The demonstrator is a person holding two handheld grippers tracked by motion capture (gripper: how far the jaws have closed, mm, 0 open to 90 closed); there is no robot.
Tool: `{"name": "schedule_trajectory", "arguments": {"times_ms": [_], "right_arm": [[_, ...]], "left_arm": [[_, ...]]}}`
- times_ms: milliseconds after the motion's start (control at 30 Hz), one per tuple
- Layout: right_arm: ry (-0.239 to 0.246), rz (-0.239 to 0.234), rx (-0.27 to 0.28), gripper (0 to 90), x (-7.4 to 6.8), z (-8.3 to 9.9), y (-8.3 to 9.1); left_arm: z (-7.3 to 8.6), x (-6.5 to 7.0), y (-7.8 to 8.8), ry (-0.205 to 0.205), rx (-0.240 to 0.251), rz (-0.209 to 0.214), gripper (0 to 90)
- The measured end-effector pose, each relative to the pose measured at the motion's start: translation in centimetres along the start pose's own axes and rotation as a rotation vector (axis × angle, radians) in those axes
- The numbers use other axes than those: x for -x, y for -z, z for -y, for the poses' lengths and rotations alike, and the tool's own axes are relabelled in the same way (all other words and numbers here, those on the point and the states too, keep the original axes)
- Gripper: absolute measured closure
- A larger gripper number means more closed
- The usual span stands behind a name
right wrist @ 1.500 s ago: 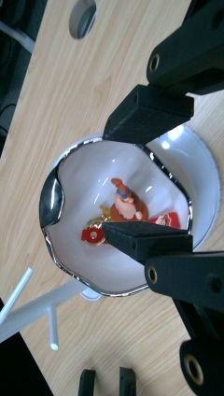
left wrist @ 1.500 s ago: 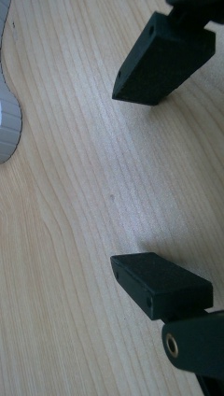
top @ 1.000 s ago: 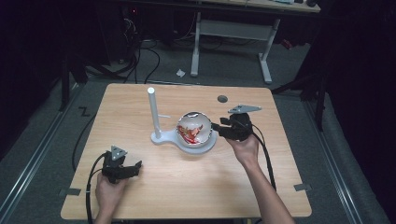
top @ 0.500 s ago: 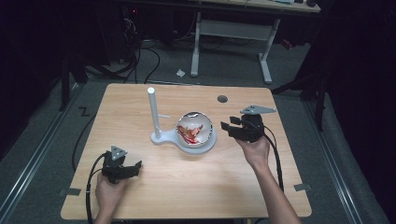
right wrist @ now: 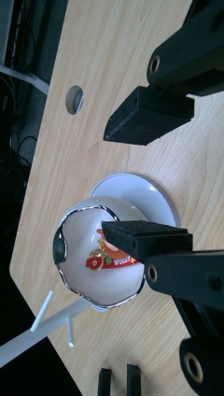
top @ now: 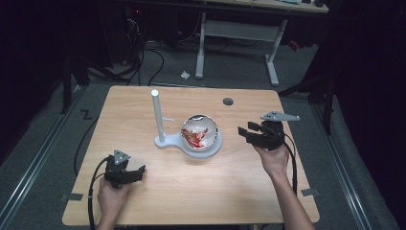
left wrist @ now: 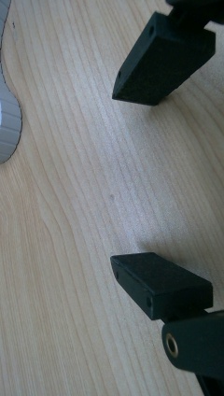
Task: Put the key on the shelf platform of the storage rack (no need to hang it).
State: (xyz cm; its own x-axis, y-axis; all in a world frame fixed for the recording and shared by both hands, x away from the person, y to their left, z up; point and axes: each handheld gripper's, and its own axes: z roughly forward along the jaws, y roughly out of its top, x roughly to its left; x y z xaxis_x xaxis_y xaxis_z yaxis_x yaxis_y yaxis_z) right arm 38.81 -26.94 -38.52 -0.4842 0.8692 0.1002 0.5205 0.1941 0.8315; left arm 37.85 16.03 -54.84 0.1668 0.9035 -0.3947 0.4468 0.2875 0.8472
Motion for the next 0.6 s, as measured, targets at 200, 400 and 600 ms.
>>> {"name": "schedule_trajectory", "arguments": {"times_ms": [200,400,600], "right_arm": [[-0.014,0.009,0.013,50.1,0.5,0.5,1.4],[-0.039,0.021,0.023,50.0,1.2,1.5,2.6],[-0.052,0.029,0.028,50.0,1.6,2.6,3.6]], "left_arm": [[0.0,0.0,0.0,0.0,0.0,0.0,17.7],[0.0,0.0,0.0,0.0,0.0,0.0,17.7],[0.0,0.0,0.0,0.0,0.0,0.0,17.7]]}}
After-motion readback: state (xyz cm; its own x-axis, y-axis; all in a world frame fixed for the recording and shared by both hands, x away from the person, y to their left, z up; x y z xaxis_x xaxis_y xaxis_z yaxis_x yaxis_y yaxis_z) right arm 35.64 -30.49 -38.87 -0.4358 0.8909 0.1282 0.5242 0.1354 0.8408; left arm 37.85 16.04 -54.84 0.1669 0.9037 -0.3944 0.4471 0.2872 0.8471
